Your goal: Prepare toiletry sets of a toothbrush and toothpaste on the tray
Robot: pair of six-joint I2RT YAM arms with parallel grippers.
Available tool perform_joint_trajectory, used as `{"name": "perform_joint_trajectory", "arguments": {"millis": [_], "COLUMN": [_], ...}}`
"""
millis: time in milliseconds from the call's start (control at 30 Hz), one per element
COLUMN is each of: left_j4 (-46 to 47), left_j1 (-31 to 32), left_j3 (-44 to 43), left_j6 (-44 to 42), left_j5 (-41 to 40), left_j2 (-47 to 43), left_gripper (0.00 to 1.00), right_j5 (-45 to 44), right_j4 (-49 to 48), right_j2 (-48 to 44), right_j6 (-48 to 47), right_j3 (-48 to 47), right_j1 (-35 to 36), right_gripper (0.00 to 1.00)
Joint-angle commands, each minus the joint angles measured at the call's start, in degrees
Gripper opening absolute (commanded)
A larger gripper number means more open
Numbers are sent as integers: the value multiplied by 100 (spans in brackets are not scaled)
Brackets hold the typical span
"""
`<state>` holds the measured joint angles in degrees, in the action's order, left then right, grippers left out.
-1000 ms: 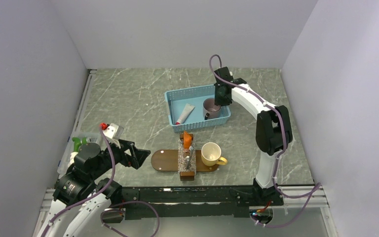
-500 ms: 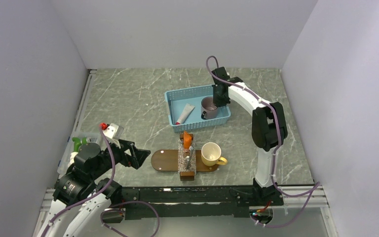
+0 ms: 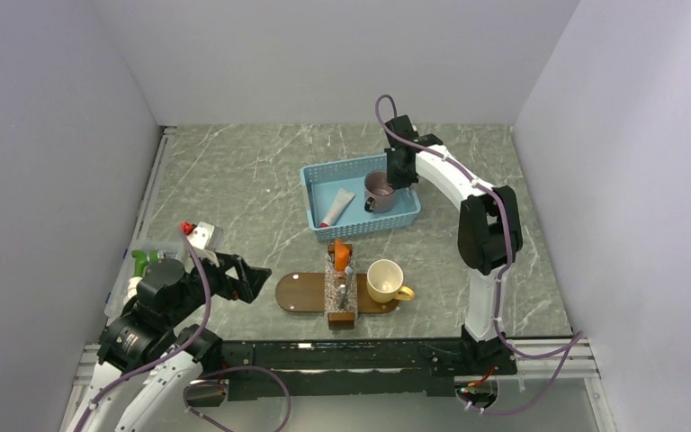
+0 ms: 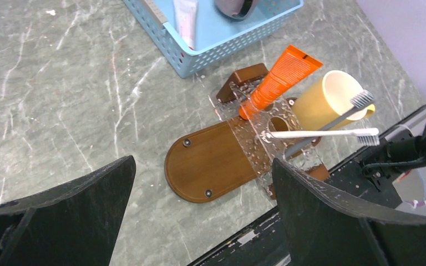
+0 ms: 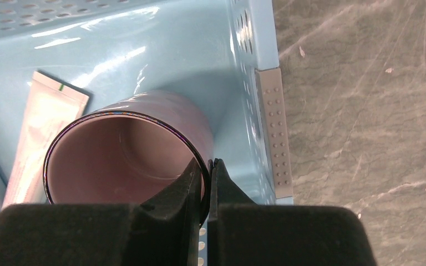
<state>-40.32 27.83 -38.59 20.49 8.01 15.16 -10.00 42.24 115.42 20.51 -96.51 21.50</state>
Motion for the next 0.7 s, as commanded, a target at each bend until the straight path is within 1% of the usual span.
{"name": "perform_joint_trajectory", "arguments": {"millis": [0,233,367,500,667], "left_j4": [147,181,-24,-315,-500], "left_j1": [-34,-37,-33,-36,-33], "left_j3": [-311,-1182,-1960,-2782,-3471], "left_j6": [2,-18,-48,-104,-119], "left_j5": [-472,-675,-716,-594,-555], "left_j2": [347,1331,2064,2742,3215], "left_gripper": [99,99,99,99,99], "right_j5": [-121,-368,-394,-685,-993], "right_j4": [-166,-86,-59,135,278], "right_j2": [-537,-1108,-1480,-1734,-2129], "right_j6": [-6,-118,-154,-297,-373], "right_j3": [-410,-487,-503,-673,-733], "right_j1": [34,116,218,513,1016], "right_gripper": [0,0,0,0,0]}}
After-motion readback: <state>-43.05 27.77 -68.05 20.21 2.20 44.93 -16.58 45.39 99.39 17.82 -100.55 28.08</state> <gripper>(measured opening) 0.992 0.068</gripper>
